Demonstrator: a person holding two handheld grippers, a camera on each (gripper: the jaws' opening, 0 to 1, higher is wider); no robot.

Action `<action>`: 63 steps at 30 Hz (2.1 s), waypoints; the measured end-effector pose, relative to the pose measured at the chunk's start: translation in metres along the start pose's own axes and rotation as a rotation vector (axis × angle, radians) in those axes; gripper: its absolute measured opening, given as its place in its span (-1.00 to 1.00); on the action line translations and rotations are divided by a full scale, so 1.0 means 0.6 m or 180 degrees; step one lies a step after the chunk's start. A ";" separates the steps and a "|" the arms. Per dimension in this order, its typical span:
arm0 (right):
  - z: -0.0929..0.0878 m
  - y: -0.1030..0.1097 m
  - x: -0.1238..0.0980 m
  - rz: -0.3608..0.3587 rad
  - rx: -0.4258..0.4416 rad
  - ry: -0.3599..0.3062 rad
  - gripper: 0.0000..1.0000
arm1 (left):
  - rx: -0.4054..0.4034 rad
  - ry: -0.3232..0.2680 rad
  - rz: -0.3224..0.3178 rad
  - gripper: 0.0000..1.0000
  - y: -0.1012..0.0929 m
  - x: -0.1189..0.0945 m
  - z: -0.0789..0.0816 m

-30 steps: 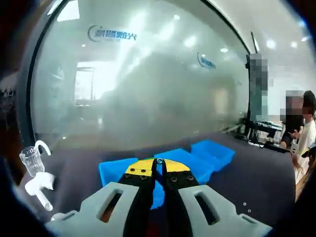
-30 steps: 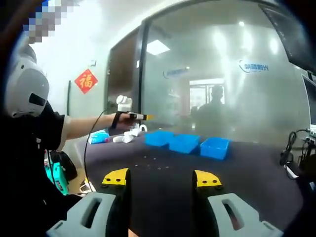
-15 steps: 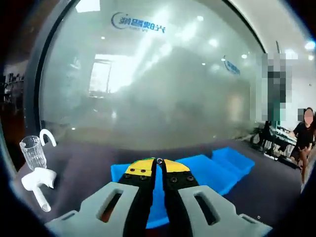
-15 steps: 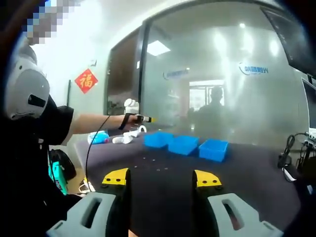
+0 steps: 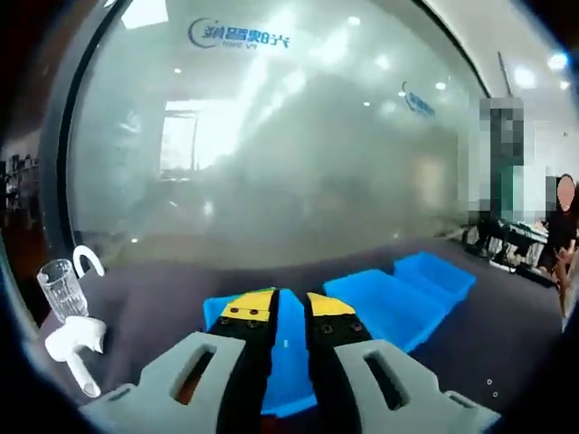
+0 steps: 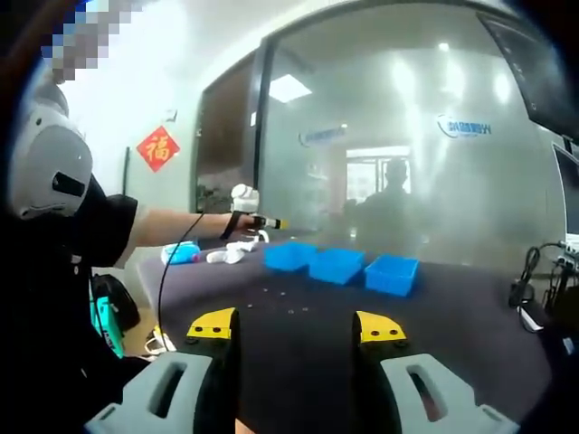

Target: Sort the screws, nuts, and washers into the corresponding bins

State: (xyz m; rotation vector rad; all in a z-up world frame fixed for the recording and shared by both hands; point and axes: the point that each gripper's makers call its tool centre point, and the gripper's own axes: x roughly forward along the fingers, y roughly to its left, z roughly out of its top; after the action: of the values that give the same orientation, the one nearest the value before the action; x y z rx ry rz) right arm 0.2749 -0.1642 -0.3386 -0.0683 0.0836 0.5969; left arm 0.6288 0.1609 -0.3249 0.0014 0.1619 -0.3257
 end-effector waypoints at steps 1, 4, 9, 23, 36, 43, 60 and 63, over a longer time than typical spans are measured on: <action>0.000 0.001 0.000 0.0003 0.0000 -0.0002 -0.10 | 0.0008 0.0014 0.0000 -0.45 -0.001 -0.001 -0.001; -0.001 0.002 -0.001 0.0006 0.0003 -0.0005 -0.10 | 0.0010 0.0004 0.0007 -0.32 -0.005 -0.010 0.000; 0.000 0.002 -0.002 0.0002 0.0005 -0.0014 -0.10 | -0.0020 -0.0043 -0.0035 -0.17 -0.008 -0.027 0.004; 0.014 -0.022 -0.008 -0.0106 -0.0016 -0.0110 -0.10 | 0.0049 -0.0300 -0.0447 -0.17 -0.065 -0.131 0.022; 0.020 -0.034 -0.003 -0.0118 0.0012 -0.0155 -0.10 | -0.0027 -0.0620 -0.0868 -0.17 -0.121 -0.286 0.022; 0.022 -0.029 0.004 -0.0095 0.0007 -0.0166 -0.10 | 0.0075 -0.0702 -0.0892 -0.17 -0.138 -0.357 0.005; 0.018 -0.034 0.013 -0.0104 0.0033 -0.0166 -0.10 | 0.0028 -0.0612 -0.0805 -0.18 -0.151 -0.454 -0.068; 0.017 -0.035 0.015 -0.0103 0.0037 -0.0157 -0.10 | 0.0032 -0.0628 -0.0777 -0.18 -0.143 -0.460 -0.069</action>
State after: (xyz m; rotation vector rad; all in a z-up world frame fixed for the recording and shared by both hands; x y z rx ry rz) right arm 0.2947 -0.1760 -0.3284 -0.0437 0.0381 0.5653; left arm 0.3366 0.1686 -0.3200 -0.0407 -0.0360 -0.5675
